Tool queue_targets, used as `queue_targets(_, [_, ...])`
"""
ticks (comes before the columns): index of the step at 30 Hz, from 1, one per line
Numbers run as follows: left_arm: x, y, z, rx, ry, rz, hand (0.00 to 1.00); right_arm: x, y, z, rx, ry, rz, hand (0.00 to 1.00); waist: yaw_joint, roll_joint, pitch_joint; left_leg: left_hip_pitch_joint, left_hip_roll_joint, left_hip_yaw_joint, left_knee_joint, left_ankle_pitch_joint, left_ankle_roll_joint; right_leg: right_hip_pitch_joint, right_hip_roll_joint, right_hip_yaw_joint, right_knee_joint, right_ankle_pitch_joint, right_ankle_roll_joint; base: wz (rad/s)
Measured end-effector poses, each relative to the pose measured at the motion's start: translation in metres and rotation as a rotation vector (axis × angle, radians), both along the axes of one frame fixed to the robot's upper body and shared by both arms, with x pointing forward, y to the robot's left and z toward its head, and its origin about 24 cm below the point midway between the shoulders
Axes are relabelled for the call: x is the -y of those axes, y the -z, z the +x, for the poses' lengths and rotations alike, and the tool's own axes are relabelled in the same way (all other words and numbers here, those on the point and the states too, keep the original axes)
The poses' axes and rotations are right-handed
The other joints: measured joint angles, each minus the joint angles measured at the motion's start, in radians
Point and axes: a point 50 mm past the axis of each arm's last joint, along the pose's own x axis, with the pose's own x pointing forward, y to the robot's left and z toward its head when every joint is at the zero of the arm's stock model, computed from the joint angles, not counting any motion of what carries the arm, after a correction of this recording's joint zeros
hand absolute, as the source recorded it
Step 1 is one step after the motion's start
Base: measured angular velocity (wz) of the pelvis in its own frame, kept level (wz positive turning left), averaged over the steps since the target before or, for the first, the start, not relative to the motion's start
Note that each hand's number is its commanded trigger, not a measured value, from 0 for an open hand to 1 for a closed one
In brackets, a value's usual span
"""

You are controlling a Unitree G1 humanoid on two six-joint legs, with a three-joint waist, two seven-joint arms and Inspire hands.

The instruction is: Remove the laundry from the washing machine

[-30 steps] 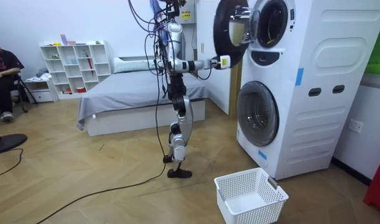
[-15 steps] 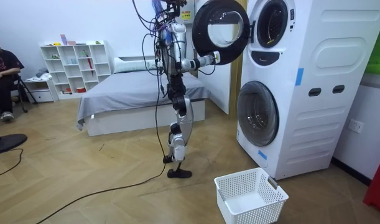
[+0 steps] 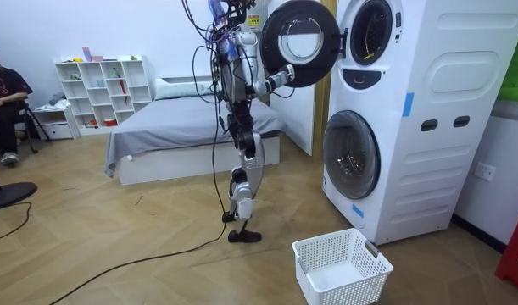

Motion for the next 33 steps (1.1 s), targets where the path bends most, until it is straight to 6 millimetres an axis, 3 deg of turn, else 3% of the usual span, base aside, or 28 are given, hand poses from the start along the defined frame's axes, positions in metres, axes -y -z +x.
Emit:
queue_targets(17, [0.0, 0.0, -0.004, -0.002, 0.001, 0.017, 0.0, -0.003, 0.005, -0.004, 0.013, -0.015, -0.053, 0.0, -0.007, -0.017, -0.002, 0.0, -0.002, 0.002, 0.008, 0.0, 0.0, 0.008, -0.001, 0.003, -0.003, 0.0, 0.003, 0.0])
queue_targets(20, [-0.003, 0.0, -0.009, -0.007, -0.023, 0.024, 0.0, 0.005, 0.006, 0.0, 0.042, 0.052, -0.097, 0.0, -0.031, -0.016, 0.0004, 0.0, -0.002, -0.005, 0.011, 0.0, 0.0, 0.014, -0.002, 0.002, -0.004, 0.0, 0.003, 0.13])
queue_targets(22, [-0.003, 0.0, -0.013, -0.018, -0.03, 0.026, 0.0, 0.021, 0.018, 0.002, 0.039, 0.164, -0.158, 0.0, -0.049, -0.014, 0.0064, 0.016, -0.002, 0.006, 0.009, 0.0, 0.0, 0.03, -0.002, 0.009, -0.005, 0.0, 0.003, 0.08])
queue_targets(25, [-0.008, 0.0, -0.017, -0.006, -0.077, 0.049, 0.0, 0.052, 0.036, 0.007, 0.022, 0.348, -0.283, 0.0, -0.081, -0.02, 0.0069, 0.016, -0.004, 0.007, 0.009, 0.0, 0.0, 0.036, -0.005, 0.007, -0.009, -0.002, 0.006, 0.1])
queue_targets(30, [-0.012, -0.001, -0.026, -0.019, -0.137, 0.066, 0.0, 0.106, 0.025, 0.018, 0.142, 0.644, -0.412, 0.0, -0.113, -0.024, 0.0047, 0.021, -0.006, 0.019, 0.006, 0.0, 0.001, 0.037, -0.003, 0.029, -0.018, -0.001, 0.01, -0.06])
queue_targets(33, [-0.011, -0.001, -0.027, -0.024, -0.153, 0.066, 0.0, 0.12, 0.018, 0.021, 0.219, 0.77, -0.454, 0.0, -0.114, -0.03, -0.0013, 0.034, -0.004, 0.036, 0.003, 0.0, 0.001, 0.041, 0.001, 0.052, -0.018, -0.001, 0.01, -0.21])
